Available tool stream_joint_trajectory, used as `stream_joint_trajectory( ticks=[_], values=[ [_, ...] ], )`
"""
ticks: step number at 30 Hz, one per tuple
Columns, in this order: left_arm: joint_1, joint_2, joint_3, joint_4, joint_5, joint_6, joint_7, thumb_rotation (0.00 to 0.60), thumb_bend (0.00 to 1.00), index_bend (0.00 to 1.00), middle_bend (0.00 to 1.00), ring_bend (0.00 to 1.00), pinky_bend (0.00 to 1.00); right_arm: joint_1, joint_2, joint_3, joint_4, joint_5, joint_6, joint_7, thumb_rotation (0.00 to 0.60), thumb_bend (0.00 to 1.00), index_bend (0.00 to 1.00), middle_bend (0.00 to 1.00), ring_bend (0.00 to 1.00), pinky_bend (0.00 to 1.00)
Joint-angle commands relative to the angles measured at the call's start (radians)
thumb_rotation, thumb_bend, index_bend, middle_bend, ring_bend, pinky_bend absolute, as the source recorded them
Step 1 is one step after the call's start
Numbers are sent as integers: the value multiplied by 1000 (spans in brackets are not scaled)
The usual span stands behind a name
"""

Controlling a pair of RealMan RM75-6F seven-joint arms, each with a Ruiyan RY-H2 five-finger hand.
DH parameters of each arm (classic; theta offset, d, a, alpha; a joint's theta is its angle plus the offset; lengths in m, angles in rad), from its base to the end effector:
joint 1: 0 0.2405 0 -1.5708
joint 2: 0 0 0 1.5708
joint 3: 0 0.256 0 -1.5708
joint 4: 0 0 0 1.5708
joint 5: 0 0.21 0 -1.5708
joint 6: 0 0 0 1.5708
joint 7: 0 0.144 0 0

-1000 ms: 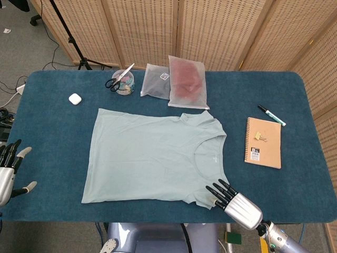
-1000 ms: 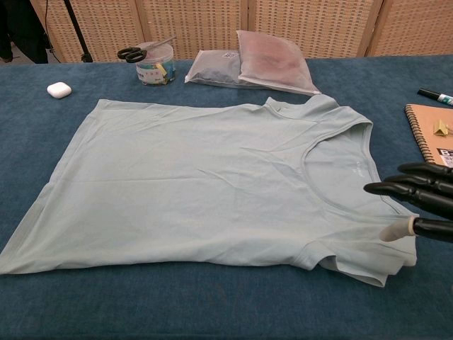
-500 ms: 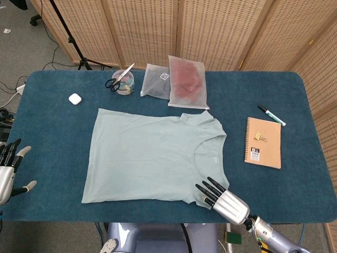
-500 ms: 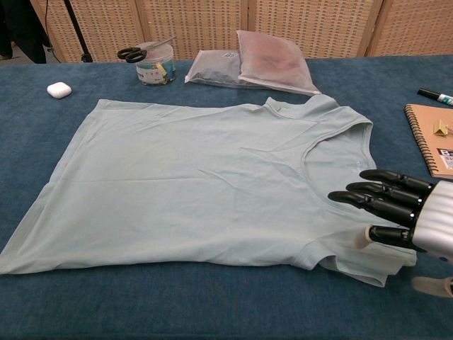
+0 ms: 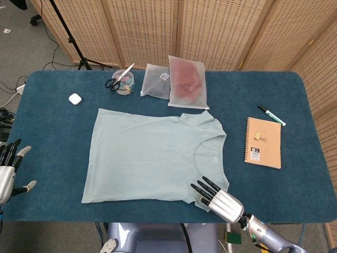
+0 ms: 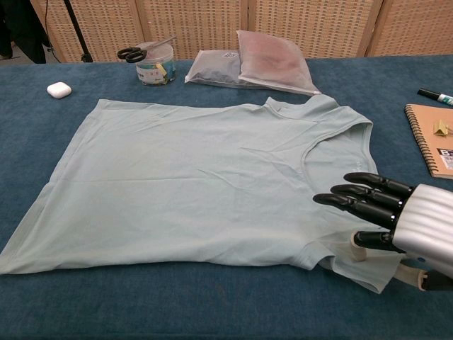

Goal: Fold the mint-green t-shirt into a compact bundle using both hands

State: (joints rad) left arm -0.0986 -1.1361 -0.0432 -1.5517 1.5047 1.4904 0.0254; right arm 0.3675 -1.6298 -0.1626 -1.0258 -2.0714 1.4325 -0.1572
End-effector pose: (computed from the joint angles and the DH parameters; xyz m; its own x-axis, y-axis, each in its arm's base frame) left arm -0.3185 0.1849 0.1591 0.4575 -0.0064 0.8892 0.8889 -0.0218 -0.4575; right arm -0.2504 -0.1885 -0.0270 0.6528 0.0776 0.7535 -0.4257 -0.7852 0.4497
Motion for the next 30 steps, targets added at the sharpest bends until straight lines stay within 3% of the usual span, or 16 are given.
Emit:
stream_joint_trajectory(
  ticks=[1, 8, 13, 24, 30],
  values=[
    [-1, -3, 0, 5, 0, -2, -2, 600, 0, 0, 0, 0, 0, 2, -17, -9, 20, 11, 11, 36, 600, 521, 496, 34, 0, 0],
    [-10, -41, 17, 66, 68, 21, -29, 600, 0, 0, 0, 0, 0, 3, -46, -15, 50, 37, 36, 109, 600, 554, 544, 43, 0, 0],
    [-19, -82, 58, 124, 161, 38, -77, 600, 0, 4, 0, 0, 0, 3, -50, -15, 47, 51, 54, 137, 600, 582, 553, 49, 0, 0],
    [-22, -230, 115, 283, 266, 73, -108, 600, 0, 284, 0, 0, 0, 7, -30, -17, 21, 90, 46, 167, 600, 617, 553, 49, 0, 0],
    [-16, -313, 145, 347, 278, 64, -144, 600, 22, 351, 0, 0, 0, 9, -19, -15, 2, 111, 36, 174, 600, 620, 555, 49, 0, 0]
  ],
)
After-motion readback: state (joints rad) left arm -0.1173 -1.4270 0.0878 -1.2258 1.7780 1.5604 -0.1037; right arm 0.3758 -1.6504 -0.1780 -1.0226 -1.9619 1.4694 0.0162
